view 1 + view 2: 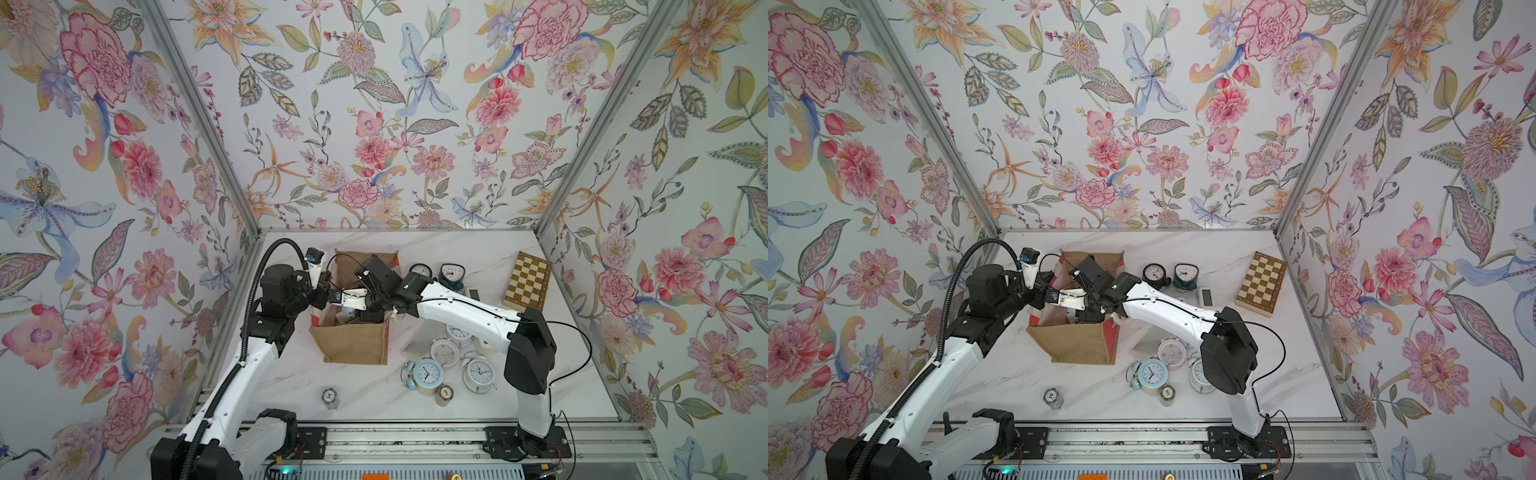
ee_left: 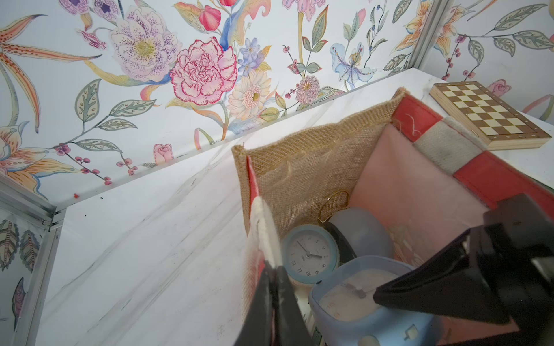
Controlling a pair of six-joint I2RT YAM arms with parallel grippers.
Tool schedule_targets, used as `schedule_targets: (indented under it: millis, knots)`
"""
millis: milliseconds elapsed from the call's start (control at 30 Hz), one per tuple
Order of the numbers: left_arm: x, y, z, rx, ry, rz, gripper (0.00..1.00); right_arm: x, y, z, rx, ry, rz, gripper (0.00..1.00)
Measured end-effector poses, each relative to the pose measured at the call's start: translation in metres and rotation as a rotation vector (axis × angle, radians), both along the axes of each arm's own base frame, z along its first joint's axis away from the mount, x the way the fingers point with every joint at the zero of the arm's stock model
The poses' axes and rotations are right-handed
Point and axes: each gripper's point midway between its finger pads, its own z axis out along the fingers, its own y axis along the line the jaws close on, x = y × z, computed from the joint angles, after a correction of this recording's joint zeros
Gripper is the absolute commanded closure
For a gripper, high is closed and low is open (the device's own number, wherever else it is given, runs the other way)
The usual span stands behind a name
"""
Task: Put the alarm clock into the canvas bag
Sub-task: Place the alarm at the canvas bag.
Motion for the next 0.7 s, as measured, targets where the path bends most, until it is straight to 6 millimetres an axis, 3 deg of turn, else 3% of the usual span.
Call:
schedule_targets:
  millis: [133,200,533,700]
  knots:
    - [0.000,-0.001,0.001,-0.002,-0.002,-0.003,0.93,-0.008,-0.006,-0.011,-0.037,0.045,0.018,0.36]
    - [0.000,-0.001,0.001,-0.002,-0.002,-0.003,0.93,-0.013,-0.008,-0.014,-0.048,0.069,0.023,0.30]
    - [0.000,-0.001,0.001,-0.002,-0.003,-0.003,0.93,-0.024,-0.009,-0.014,-0.041,0.127,0.044,0.24]
    - [0.000,-0.001,0.000,-0.002,-0.002,-0.003,0.93,-0.026,-0.009,0.005,-0.004,0.124,0.039,0.23]
